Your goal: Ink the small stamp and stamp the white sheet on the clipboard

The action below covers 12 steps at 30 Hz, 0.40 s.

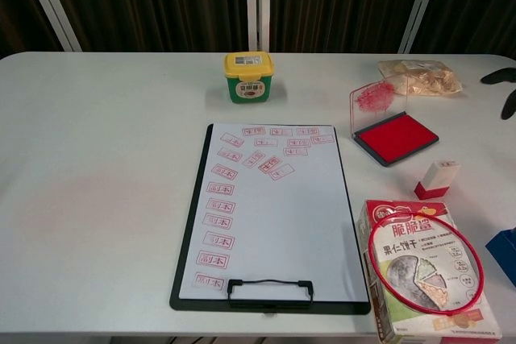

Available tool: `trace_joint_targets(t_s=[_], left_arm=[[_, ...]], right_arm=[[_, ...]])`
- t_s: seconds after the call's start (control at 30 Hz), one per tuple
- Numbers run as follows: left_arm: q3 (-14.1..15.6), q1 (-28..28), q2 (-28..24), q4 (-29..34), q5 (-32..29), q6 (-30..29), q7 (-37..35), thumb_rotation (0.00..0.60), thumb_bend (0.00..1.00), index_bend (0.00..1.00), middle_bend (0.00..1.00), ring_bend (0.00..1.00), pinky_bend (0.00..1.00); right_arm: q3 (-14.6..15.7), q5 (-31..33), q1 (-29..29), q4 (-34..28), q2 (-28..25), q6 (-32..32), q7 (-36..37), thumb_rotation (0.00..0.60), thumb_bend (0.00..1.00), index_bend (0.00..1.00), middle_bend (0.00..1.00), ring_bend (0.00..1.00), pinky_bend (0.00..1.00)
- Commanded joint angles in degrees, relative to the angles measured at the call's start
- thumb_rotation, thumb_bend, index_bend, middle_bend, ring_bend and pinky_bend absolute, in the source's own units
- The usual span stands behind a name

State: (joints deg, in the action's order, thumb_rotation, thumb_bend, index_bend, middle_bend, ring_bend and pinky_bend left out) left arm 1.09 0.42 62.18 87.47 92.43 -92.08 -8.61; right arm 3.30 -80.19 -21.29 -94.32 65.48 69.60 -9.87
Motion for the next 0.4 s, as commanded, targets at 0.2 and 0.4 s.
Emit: trace_joint_targets(t_s=[0.2,0.4], left_arm=[[-0.3,-0.3,-0.8,1.7,0.6,-0.3,1.3,0.600,0.00,0.10,0.09,0.07,0.16],[-0.3,-0.3,-1.1,2.4,0.8,-0.7,2.2,0.600,0.00,0.10,0.09,0.07,0.16]], right_arm=[[-3.4,-0.9,13.6,11.8,1.9,21.7,16.9,0.600,0.07,0.00,0.00,0.00,0.06],[-4.5,-0.2,15.4,15.8,4.6,21.5,21.5,0.600,0.07,0.00,0.00,0.00,0.00]])
